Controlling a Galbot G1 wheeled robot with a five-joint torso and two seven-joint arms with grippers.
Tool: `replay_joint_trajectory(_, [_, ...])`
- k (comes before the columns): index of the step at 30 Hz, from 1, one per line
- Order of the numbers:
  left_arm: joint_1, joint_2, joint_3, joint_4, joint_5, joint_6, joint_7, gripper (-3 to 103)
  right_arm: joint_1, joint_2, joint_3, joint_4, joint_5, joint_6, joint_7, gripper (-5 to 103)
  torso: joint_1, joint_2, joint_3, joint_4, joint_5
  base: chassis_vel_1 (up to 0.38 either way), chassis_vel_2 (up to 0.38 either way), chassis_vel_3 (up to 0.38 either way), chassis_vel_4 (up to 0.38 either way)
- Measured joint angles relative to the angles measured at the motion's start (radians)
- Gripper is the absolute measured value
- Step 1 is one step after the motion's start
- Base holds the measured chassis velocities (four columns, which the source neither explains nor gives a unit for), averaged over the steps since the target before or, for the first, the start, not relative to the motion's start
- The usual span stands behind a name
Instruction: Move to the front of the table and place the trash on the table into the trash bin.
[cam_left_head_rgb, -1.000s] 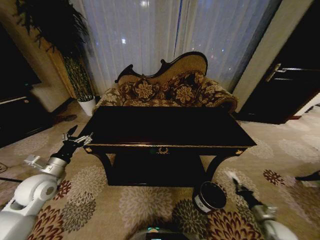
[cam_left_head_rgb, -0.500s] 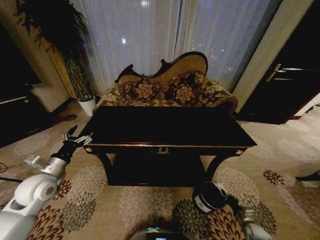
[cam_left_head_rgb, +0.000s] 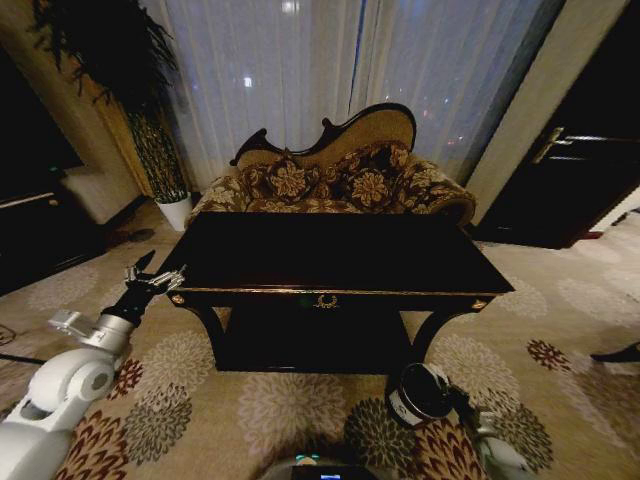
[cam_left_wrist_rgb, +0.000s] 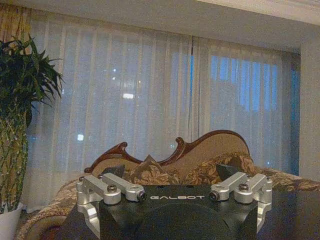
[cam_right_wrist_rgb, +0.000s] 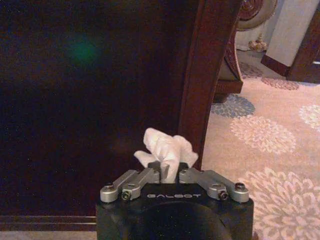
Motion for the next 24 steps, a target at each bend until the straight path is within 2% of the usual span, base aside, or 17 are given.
replay_joint_trajectory(1, [0.0,0.0,0.0,0.0,0.0,0.0,0.0,100,0.0,0.0,0.0,0.0,0.0,0.0,0.0,15,0.0,0.0,0.0,0.0,0.0,0.0,0.0,0.0,0.0])
replay_joint_trajectory(4, [0.0,0.0,0.0,0.0,0.0,0.0,0.0,100,0.001,0.001,0.002,-0.003,0.001,-0.001,0.0,31,0.0,0.0,0.0,0.0,-0.0001,0.0,0.0,0.0,0.0])
replay_joint_trajectory(5, [0.0,0.0,0.0,0.0,0.0,0.0,0.0,100,0.001,0.001,0.002,-0.003,0.001,-0.001,0.0,31,0.0,0.0,0.0,0.0,-0.0001,0.0,0.0,0.0,0.0])
replay_joint_trajectory(8, [0.0,0.0,0.0,0.0,0.0,0.0,0.0,100,0.002,0.001,0.005,-0.003,0.002,-0.001,0.0,47,0.0,0.0,0.0,0.0,0.0,0.0,0.0,0.0,0.0])
replay_joint_trajectory(10, [0.0,0.0,0.0,0.0,0.0,0.0,0.0,100,0.002,0.001,0.006,-0.003,0.002,-0.001,0.0,47,0.0,0.0,0.0,0.0,0.0,0.0,0.0,0.0,0.0])
replay_joint_trajectory(14, [0.0,0.0,0.0,0.0,0.0,0.0,0.0,100,0.001,0.004,0.008,0.004,0.003,-0.002,0.002,69,0.0,0.0,0.0,0.0001,0.0,0.0,0.0,0.0,0.0])
replay_joint_trajectory(16, [0.0,0.0,0.0,0.0,0.0,0.0,0.0,100,0.002,0.005,0.008,0.007,0.002,-0.002,0.003,69,0.0,0.0,0.0,0.0,-0.0001,0.0,0.0,0.0,0.0])
replay_joint_trajectory(17, [0.0,0.0,0.0,0.0,0.0,0.0,0.0,100,0.002,0.005,0.008,0.013,0.002,-0.004,0.005,80,0.0,0.0,0.0,0.0,0.0,0.0,0.0,0.0,0.0])
replay_joint_trajectory(18, [0.0,0.0,0.0,0.0,0.0,0.0,0.0,100,0.003,0.005,0.008,0.018,0.002,-0.005,0.007,85,0.0,0.0,0.0,0.0,0.0,0.0,0.0,0.0,0.0])
replay_joint_trajectory(20, [0.0,0.0,0.0,0.0,0.0,0.0,0.0,100,0.003,0.005,0.008,0.021,0.002,-0.006,0.008,85,0.0,0.0,0.0,0.0,-0.0001,0.0,0.0,0.0,0.0])
replay_joint_trajectory(22, [0.0,0.0,0.0,0.0,0.0,0.0,0.0,100,0.001,0.005,0.007,0.034,0.002,-0.011,0.013,95,0.0,0.0,0.0,0.0002,0.0,0.0,0.0,0.0,0.0])
replay_joint_trajectory(24, [0.0,0.0,0.0,0.0,0.0,0.0,0.0,100,-0.007,0.005,0.008,0.048,0.002,-0.014,0.017,100,0.0,0.0,0.0,0.0001,0.0,0.0,0.0,0.0,0.0])
